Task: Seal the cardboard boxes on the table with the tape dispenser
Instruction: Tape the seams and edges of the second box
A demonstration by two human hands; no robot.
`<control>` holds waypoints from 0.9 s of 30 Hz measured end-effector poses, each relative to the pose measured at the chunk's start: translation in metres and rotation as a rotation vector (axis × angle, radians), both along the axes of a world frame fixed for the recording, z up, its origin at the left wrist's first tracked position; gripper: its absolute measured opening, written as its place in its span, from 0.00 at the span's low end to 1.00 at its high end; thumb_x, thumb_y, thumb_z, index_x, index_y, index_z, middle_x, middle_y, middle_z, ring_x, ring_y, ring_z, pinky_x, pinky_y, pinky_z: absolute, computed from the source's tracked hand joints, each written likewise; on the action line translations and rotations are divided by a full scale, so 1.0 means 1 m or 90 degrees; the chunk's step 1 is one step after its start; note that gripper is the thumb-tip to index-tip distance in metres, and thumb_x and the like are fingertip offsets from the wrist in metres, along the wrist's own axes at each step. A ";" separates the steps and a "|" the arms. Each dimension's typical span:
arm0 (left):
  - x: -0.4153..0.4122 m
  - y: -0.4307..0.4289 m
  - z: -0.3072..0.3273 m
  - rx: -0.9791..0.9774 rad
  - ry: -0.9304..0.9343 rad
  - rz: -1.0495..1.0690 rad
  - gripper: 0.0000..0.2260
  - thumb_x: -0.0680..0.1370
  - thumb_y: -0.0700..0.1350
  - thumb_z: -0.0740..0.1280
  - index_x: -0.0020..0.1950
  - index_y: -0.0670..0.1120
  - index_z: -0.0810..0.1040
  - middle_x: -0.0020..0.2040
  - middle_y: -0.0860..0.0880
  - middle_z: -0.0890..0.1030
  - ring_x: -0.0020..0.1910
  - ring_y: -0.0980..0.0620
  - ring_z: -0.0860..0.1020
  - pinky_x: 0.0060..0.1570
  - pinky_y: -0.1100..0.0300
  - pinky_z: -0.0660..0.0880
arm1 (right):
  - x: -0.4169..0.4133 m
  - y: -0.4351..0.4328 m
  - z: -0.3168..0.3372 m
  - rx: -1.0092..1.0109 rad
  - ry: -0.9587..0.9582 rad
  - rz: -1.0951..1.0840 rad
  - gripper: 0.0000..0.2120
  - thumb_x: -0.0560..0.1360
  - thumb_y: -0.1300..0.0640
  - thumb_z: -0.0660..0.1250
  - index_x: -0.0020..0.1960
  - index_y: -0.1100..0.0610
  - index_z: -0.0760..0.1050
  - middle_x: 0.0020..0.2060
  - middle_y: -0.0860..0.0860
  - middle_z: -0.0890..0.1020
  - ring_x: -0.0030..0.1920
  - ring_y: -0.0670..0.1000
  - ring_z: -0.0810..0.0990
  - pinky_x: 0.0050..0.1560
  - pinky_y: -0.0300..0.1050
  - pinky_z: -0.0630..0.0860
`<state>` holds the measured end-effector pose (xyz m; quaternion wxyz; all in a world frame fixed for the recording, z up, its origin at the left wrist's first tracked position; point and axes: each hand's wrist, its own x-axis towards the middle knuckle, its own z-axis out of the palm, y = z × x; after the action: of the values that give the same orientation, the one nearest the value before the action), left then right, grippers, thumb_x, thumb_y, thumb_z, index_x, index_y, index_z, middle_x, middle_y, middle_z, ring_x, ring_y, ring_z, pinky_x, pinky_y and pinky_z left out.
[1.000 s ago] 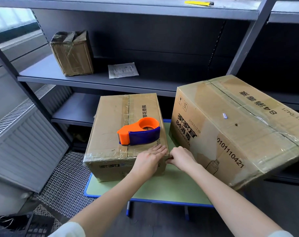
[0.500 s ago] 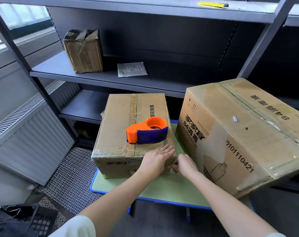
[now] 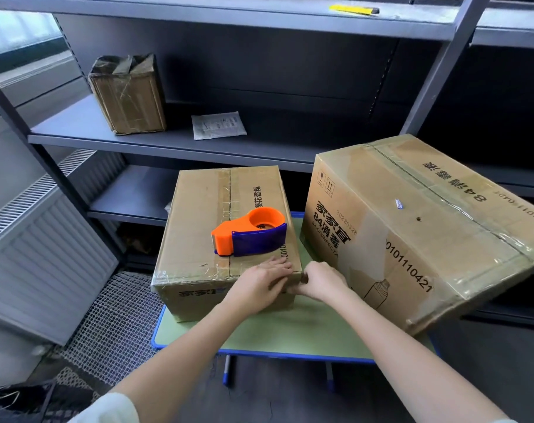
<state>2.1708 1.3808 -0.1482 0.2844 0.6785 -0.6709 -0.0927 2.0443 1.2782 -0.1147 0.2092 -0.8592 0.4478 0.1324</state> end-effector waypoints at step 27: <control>0.064 0.125 -0.010 0.109 -0.173 0.368 0.24 0.70 0.46 0.55 0.61 0.42 0.79 0.61 0.44 0.79 0.61 0.45 0.77 0.51 0.48 0.79 | 0.070 0.079 -0.011 -0.243 -0.220 0.402 0.27 0.75 0.70 0.62 0.70 0.51 0.69 0.69 0.50 0.70 0.69 0.51 0.70 0.61 0.48 0.72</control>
<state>2.2346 1.5056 -0.1586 0.1488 0.8685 -0.4720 0.0273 2.1143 1.3571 -0.1254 0.0670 -0.9874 0.1370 -0.0417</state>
